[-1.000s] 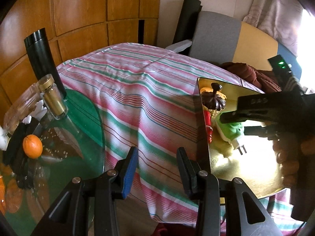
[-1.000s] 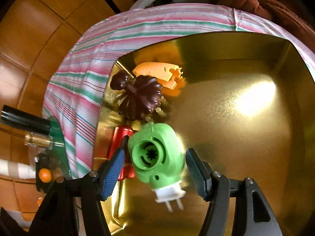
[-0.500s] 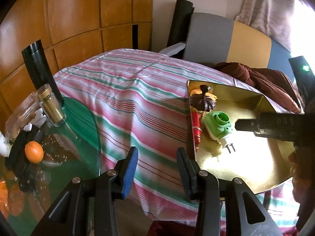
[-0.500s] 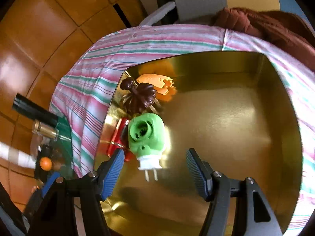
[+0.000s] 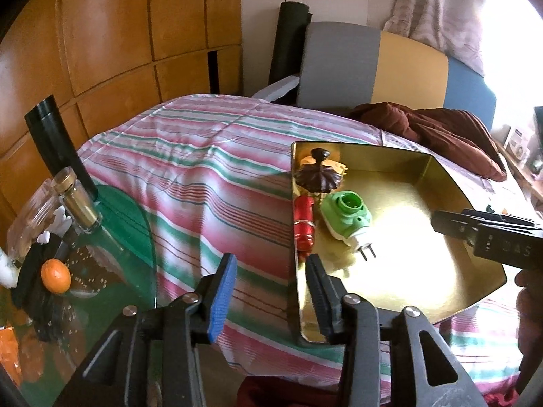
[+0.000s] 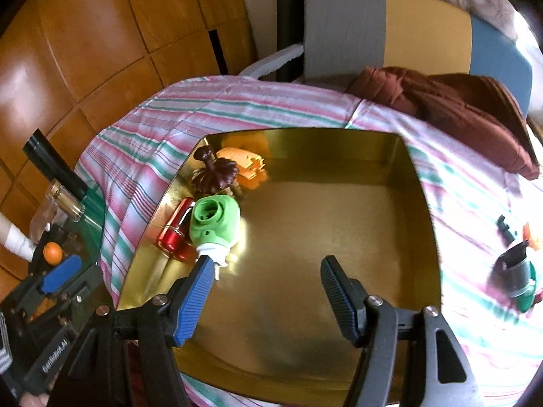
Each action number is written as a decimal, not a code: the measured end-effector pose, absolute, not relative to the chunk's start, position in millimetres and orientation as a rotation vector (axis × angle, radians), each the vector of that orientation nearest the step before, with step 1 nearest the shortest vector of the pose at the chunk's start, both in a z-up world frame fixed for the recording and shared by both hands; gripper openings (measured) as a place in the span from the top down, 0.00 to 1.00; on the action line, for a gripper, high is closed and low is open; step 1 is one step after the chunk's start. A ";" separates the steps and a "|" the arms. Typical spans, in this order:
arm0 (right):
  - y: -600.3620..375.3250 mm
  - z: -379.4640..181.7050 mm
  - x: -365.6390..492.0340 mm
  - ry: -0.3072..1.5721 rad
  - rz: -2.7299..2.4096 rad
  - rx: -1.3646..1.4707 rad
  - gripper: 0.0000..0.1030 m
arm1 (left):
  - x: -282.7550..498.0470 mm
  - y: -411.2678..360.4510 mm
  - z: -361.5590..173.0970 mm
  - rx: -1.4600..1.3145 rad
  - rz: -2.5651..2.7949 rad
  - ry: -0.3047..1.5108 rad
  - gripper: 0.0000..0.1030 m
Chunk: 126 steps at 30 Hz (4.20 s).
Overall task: Organize rigid objects
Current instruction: 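Move both grippers away from the tray back over the toy pile, then close the left gripper on the black-and-clear cup, then grasp the teal T-shaped piece with the right gripper while left holds the cup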
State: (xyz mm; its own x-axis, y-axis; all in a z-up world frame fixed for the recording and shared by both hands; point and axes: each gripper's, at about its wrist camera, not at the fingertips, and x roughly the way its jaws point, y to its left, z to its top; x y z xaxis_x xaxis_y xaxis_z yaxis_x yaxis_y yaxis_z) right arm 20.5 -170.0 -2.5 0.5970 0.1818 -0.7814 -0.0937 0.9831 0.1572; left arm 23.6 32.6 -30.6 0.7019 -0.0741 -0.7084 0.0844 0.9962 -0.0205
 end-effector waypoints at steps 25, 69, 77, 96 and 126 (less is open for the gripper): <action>-432.8 3.3 -52.5 0.802 -0.340 0.224 0.27 | 21.4 -48.2 -11.1 0.142 -0.275 0.774 0.37; -580.8 -36.4 -122.1 0.724 -0.521 0.904 0.26 | 91.0 -392.3 -76.8 -0.077 -0.709 1.206 0.35; -582.9 -40.2 -120.4 0.729 -0.496 0.932 0.26 | 117.0 -422.4 -97.0 -0.147 -0.645 1.214 0.34; -597.0 -61.0 -126.6 0.781 -0.541 0.999 0.26 | 38.6 -362.2 -91.0 0.191 -0.809 1.063 0.44; -519.7 -35.8 -65.9 0.896 -0.309 0.414 0.18 | -20.8 -317.9 -93.3 0.264 -0.924 1.036 0.44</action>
